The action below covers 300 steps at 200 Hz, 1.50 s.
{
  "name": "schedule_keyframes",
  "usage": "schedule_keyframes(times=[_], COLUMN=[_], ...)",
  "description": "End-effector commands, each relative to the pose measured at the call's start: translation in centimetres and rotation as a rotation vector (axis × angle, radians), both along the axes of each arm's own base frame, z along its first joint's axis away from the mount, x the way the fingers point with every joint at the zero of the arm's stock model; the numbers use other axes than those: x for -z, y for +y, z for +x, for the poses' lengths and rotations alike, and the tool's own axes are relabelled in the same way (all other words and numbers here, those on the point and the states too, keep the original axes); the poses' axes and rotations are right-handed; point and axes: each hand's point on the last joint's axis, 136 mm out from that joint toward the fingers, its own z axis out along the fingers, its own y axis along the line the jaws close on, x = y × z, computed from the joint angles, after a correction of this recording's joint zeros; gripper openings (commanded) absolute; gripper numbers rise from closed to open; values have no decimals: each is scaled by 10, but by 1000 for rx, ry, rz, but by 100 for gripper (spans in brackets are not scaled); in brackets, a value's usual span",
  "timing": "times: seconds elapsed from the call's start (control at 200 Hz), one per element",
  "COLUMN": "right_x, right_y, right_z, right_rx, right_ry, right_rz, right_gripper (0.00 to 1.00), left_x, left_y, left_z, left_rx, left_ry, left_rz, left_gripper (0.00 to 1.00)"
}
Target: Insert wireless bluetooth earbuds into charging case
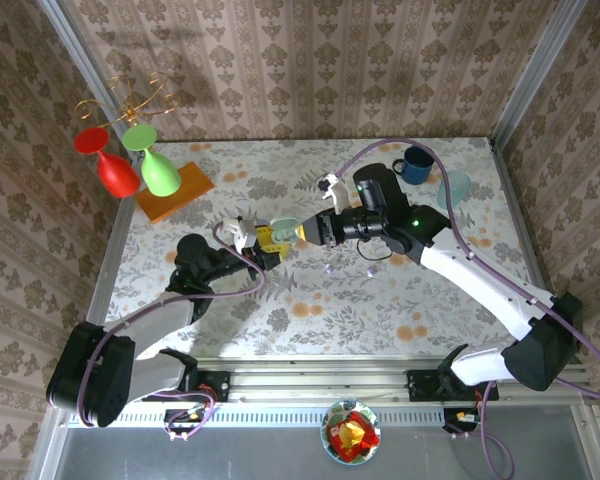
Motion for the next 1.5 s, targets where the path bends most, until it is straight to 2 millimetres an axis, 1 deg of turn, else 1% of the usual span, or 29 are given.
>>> schedule_keyframes(times=[0.0, 0.255, 0.615, 0.805, 0.885, 1.0, 1.055, 1.165, 1.24, 1.35, 1.465, 1.495], right_x=[-1, 13, 32, 39, 39, 41, 40, 36, 33, 24, 12, 12], right_y=[9, 14, 13, 16, 17, 15, 14, 12, 10, 4, -1, -1], right_z=[-1, 4, 10, 13, 14, 15, 15, 15, 15, 14, 10, 10], right_rx=[-43, -47, -31, -33, -33, -22, -19, -11, -3, 13, 15, 14], right_ry=[-1, 29, 51, 65, 65, 69, 70, 62, 53, 29, -16, -20], right_rz=[-8, -37, -77, -86, -82, -94, -96, -93, -90, -79, -48, -44], right_gripper=[21, 21, 21, 21, 21, 21, 23, 32, 36, 42, 46, 48], left_x=[-22, -27, -30, -31, -30, -29, -29, -28, -28, -27, -22, -21], left_y=[-4, -3, -3, -4, -3, -4, -4, -4, -4, -4, -2, -2], left_z=[-7, -10, -13, -13, -13, -13, -12, -12, -11, -11, -7, -6], left_rx=[52, 58, 68, 69, 67, 69, 68, 66, 65, 60, 34, 29], left_ry=[-64, -75, -85, -88, -86, -88, -89, -87, -87, -86, -76, -75], left_rz=[-27, -35, -40, -40, -38, -38, -37, -35, -34, -33, -23, -17], left_gripper=[28, 28, 28, 28, 29, 29, 29, 29, 29, 29, 28, 29])
